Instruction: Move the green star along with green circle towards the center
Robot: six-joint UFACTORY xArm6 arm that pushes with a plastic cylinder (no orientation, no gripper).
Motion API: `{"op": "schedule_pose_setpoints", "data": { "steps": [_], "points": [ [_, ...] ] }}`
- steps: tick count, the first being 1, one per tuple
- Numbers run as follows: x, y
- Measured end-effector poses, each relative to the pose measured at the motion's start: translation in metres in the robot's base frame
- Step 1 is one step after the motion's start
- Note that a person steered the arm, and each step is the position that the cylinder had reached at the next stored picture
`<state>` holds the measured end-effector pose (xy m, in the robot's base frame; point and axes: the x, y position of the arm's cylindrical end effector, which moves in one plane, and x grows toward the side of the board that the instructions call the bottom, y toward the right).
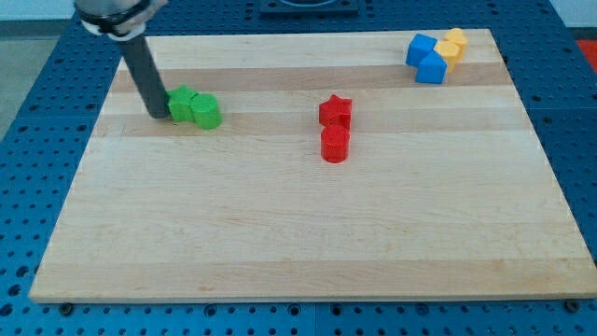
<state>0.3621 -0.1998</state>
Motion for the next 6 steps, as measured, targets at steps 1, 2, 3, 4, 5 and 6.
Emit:
{"op": "schedule_pose_setpoints", "data": {
  "steps": [1, 2, 3, 4, 5, 6],
  "points": [
    [-0.001, 0.029],
    [-0.018, 0.031],
    [-0.046, 0.030],
    [-0.064, 0.046],
    [-0.056, 0.052],
    [-0.029, 0.053]
  ]
}}
